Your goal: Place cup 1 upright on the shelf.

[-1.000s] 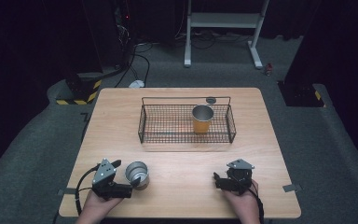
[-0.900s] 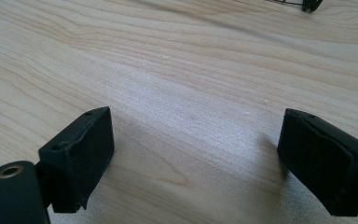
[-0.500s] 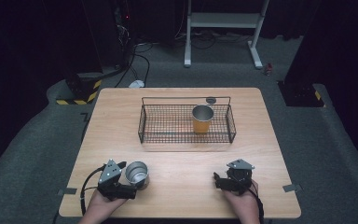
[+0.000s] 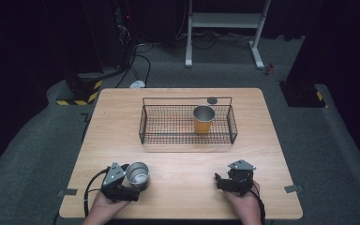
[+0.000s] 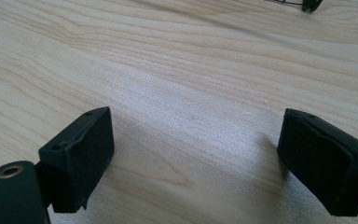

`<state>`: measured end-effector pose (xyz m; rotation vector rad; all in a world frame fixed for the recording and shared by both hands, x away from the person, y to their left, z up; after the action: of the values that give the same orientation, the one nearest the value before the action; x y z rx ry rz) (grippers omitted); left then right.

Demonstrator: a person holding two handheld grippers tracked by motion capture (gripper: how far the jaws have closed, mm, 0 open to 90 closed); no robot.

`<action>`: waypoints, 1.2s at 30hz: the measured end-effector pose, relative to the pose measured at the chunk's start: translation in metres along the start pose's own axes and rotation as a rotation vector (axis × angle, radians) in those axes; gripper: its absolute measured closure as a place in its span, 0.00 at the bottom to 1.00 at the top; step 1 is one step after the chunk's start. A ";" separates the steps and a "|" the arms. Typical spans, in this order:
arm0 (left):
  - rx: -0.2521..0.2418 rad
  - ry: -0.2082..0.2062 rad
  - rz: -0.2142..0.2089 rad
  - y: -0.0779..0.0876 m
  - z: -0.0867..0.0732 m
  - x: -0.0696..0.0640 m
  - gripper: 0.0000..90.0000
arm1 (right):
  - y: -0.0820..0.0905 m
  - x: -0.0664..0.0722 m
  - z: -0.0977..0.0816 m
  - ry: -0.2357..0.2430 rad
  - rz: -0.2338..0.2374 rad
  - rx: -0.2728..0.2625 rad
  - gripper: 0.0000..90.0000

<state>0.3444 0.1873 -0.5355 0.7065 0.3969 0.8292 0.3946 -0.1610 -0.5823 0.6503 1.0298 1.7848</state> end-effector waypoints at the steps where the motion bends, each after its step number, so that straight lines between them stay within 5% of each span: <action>1: 0.000 0.000 0.000 0.000 0.000 0.000 0.01 | 0.000 0.000 0.000 0.000 0.000 0.000 0.12; 23: -0.007 -0.026 0.033 -0.005 -0.007 0.003 0.01 | 0.000 0.000 0.000 0.000 0.000 -0.001 0.12; 36: -0.033 -0.045 0.044 -0.003 -0.007 0.003 0.11 | 0.000 0.000 0.000 0.001 -0.001 -0.002 0.12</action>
<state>0.3443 0.1913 -0.5431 0.7045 0.3272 0.8581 0.3949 -0.1611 -0.5823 0.6476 1.0281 1.7855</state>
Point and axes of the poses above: each handheld gripper's, and its own axes: y roughly backward along the jaws, z roughly out of its top, x roughly to its left, the point moved 8 cm from there along -y, roughly forward along the jaws, and after that the axes turned 14 degrees about x, right-handed, at the moved point
